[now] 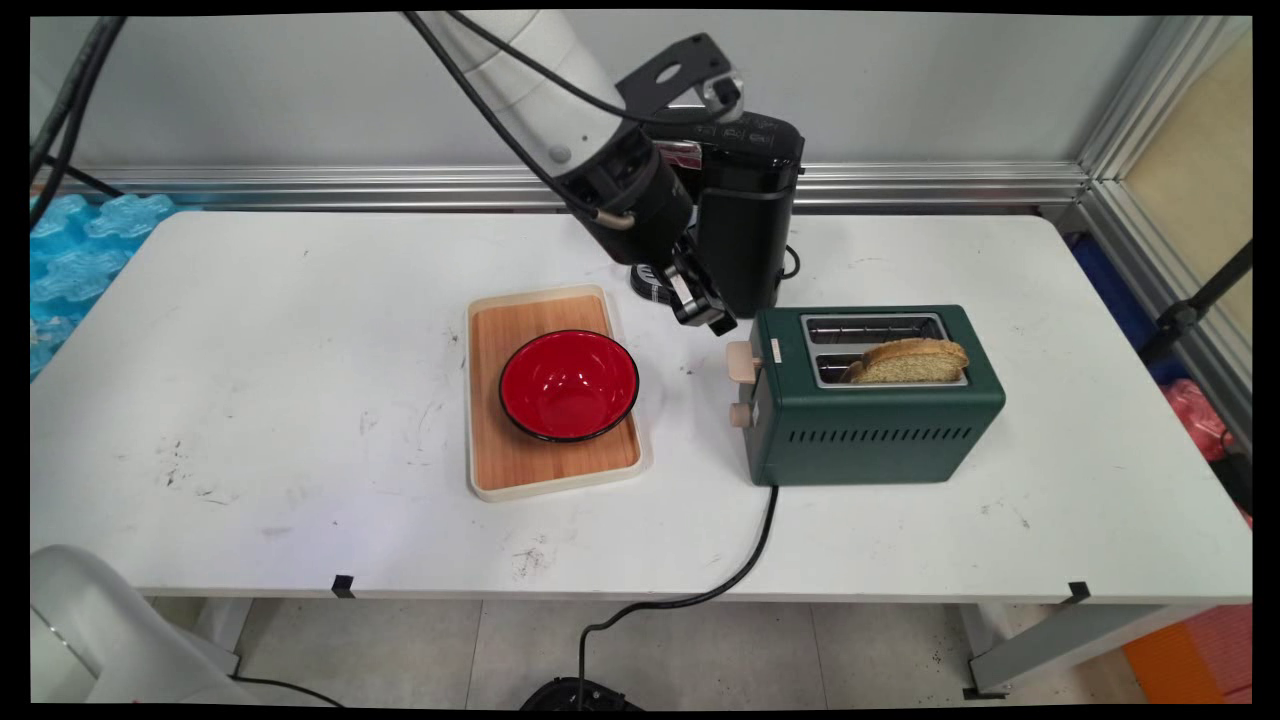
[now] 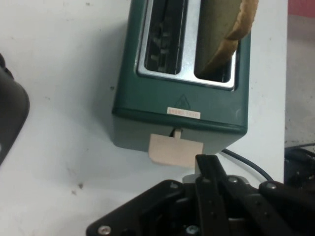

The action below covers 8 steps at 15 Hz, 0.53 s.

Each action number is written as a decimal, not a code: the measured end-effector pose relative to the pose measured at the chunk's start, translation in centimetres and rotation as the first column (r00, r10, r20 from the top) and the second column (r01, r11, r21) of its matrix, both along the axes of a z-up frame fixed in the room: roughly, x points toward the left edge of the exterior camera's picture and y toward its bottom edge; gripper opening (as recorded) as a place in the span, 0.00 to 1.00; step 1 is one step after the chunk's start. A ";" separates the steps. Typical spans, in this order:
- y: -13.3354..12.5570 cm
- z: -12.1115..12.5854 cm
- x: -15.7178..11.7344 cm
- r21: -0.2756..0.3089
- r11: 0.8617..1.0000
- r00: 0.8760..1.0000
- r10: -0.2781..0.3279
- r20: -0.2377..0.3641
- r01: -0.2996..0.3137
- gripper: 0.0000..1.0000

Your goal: Press the toaster switch

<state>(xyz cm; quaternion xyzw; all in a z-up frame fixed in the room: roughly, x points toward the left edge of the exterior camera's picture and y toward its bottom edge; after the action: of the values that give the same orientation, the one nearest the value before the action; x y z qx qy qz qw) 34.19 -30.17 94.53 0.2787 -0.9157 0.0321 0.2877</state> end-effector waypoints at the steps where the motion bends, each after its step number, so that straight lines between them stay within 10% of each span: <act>1: 0.0 -0.3 -0.1 -0.001 1.000 1.000 0.000 0.001 0.000 0.00; 8: -0.8 -2.0 -0.6 -0.011 1.000 1.000 0.008 0.005 -0.007 0.00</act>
<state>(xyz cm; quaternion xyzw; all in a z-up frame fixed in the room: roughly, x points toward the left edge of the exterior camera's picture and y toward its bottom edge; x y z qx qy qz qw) 33.63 -31.01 92.52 0.2804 -0.9152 0.0392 0.2868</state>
